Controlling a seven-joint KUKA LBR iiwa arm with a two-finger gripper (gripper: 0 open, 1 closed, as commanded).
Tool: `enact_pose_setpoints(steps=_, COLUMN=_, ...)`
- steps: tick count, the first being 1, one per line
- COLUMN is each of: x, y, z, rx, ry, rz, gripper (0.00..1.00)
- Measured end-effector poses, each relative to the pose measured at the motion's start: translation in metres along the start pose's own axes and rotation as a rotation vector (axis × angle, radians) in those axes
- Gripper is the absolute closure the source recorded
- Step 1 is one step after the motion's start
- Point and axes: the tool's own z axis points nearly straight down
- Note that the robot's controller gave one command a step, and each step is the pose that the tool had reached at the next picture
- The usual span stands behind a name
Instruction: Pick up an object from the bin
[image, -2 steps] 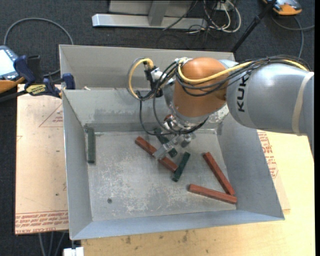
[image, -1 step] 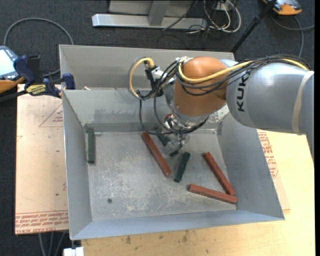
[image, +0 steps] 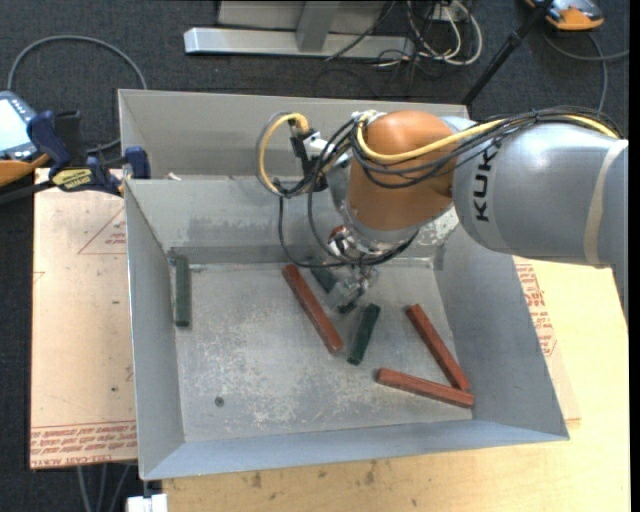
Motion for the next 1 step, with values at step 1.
enact_pose_setpoints(steps=1, x=-0.0009, y=-0.0021, z=-0.0449, rx=0.003, ry=0.002, rz=0.004, gripper=1.00)
